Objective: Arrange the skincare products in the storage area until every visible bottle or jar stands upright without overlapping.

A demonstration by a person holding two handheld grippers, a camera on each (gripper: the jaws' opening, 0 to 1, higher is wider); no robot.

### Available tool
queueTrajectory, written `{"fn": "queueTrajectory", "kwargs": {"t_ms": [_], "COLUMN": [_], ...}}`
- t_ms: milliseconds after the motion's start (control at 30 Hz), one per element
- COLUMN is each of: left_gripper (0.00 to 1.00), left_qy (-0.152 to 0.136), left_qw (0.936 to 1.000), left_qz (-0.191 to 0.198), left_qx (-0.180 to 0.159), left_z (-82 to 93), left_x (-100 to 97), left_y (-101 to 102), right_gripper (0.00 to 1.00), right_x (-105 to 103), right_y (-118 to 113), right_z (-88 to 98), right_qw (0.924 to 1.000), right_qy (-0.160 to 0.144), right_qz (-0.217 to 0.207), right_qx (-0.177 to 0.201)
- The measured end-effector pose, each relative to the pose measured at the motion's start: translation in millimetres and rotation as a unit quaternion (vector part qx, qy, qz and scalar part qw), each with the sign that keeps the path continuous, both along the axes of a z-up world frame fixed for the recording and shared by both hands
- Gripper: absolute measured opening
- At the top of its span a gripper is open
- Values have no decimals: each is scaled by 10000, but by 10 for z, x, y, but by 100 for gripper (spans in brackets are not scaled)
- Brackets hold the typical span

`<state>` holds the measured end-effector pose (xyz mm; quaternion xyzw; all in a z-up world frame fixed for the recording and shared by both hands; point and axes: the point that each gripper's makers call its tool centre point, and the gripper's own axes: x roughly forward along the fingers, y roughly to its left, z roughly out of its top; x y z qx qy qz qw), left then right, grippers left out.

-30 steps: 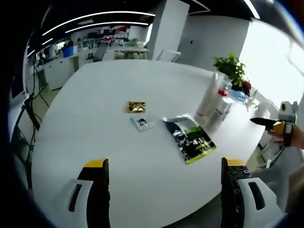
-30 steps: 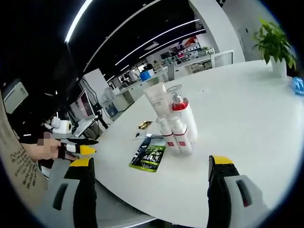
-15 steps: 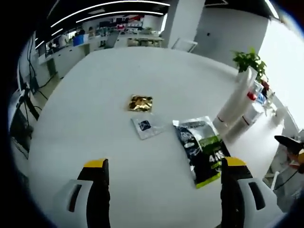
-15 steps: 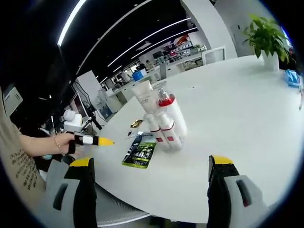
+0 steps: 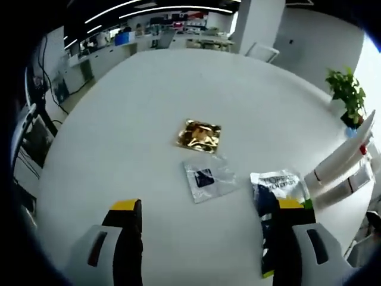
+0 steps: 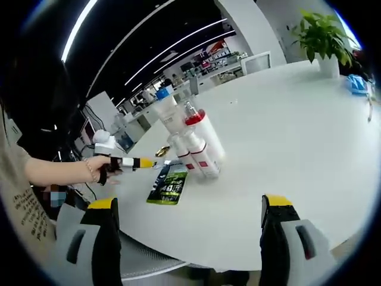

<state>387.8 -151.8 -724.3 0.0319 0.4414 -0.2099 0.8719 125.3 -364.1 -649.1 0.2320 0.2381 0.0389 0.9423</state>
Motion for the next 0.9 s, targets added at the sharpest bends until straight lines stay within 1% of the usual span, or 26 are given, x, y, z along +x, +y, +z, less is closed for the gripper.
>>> {"fn": "queueTrajectory", "kwargs": {"t_ms": [100,167,300,400,467,567,633,800,833,900], "left_gripper": [84,82,78,75,73,67,67,62,61,59], "left_qy": [2,-30,-21,-51,-23,4,-12,32,-14,-27], "left_qw": [9999,9996,9993,9987,9988,9987,9982,9976,9979,9978], "left_qz": [130,212,211,170,163,130,72,-51,-13,-140], "left_qx": [59,188,321,476,466,495,587,695,653,643], "left_z": [-25,-45,-91,-119,-139,-162,-180,-234,-222,-219], "left_x": [81,139,209,264,289,303,317,305,324,327], "left_y": [-39,-39,-81,-89,-111,-132,-135,-127,-127,-150], "right_gripper": [100,100,100,100,100,100,100,100,100,100], "right_x": [-4,-2,3,2,-1,-10,-14,-16,-17,-17], "right_y": [-4,-6,-14,-19,-21,-26,-30,-38,-38,-42], "right_z": [-23,-31,-43,-56,-64,-88,-98,-105,-107,-110], "right_qw": [10000,10000,9999,9999,9999,9998,9998,9997,9997,9997], "right_qy": [35,55,80,104,114,150,168,180,184,185], "right_qz": [-22,-35,-55,-70,-81,-84,-91,-117,-116,-119], "right_qx": [17,22,31,33,46,50,58,77,80,79]}}
